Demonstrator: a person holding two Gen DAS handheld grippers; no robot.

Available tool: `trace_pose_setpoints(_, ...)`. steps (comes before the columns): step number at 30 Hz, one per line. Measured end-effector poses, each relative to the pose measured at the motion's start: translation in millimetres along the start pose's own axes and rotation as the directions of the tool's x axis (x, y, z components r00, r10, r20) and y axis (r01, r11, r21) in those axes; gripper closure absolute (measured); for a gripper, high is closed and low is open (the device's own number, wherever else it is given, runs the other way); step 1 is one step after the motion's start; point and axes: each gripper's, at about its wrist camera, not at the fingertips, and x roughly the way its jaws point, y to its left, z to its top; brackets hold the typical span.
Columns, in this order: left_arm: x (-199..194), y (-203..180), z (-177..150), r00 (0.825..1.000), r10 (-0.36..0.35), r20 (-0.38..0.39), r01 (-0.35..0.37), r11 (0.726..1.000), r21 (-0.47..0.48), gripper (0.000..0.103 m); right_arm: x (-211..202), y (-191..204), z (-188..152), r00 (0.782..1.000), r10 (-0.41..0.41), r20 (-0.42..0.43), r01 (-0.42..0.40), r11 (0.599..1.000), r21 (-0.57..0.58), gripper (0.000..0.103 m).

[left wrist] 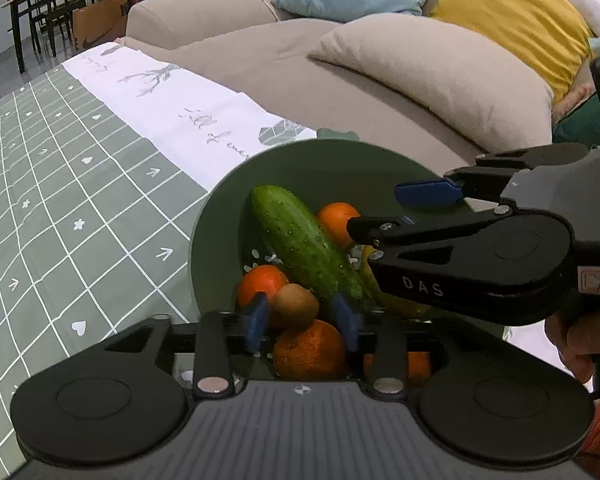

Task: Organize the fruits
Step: 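Open both tools and withdraw them from the colander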

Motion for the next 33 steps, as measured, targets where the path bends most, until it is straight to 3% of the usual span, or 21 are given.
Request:
trace_pose_setpoints(9,-42,5,-10,0.998,0.000,0.071,0.002,0.999,-0.034,0.046,-34,6,-2,0.998,-0.035,0.047,0.034,0.999,0.028,0.040)
trace_pose_setpoints(20,-102,32,-40,0.983,0.113,0.148,-0.091,0.985,-0.144,0.042,-86,43,-22,0.993,-0.061,0.099,0.054,0.995,0.079,0.032)
trace_pose_setpoints(25,-117,45,-61,0.974,0.169,0.153,-0.144,0.976,-0.165,0.042,-108,68,-37,0.991,-0.043,0.128,0.024,0.989,0.143,0.029)
trace_pose_setpoints(33,-127,68,-102,0.968,0.208,0.139,-0.171,0.956,-0.240,0.042,-122,106,-64,0.987,-0.059,0.149,0.027,0.978,0.207,0.029)
